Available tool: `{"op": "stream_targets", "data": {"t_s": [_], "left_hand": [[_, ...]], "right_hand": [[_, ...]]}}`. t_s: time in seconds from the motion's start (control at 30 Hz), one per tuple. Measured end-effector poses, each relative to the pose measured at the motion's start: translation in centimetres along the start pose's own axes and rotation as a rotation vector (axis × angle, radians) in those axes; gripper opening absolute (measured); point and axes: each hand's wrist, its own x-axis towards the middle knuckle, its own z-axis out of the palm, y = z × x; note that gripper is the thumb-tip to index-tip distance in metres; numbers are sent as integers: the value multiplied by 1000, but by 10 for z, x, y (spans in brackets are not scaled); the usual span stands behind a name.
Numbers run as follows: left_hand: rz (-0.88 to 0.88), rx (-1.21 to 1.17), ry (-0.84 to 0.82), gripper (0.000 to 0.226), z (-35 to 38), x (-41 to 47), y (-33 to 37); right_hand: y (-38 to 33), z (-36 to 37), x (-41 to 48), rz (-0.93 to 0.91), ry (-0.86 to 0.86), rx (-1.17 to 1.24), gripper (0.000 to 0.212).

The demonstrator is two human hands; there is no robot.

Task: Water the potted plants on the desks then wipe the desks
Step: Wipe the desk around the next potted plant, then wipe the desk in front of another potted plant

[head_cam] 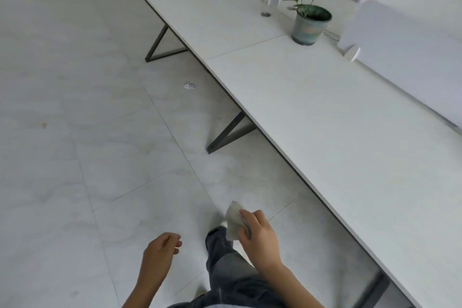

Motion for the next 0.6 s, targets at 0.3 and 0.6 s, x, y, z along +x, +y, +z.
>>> {"op": "stream_targets", "data": {"t_s": [0.3, 0.6], "left_hand": [[189, -23, 97, 20, -2, 135, 154], [-36, -83, 122, 24, -22, 244, 173]], "right_hand": [[-33, -37, 206, -61, 145, 51, 34], [-64, -3, 320, -182, 18, -12, 44]]}}
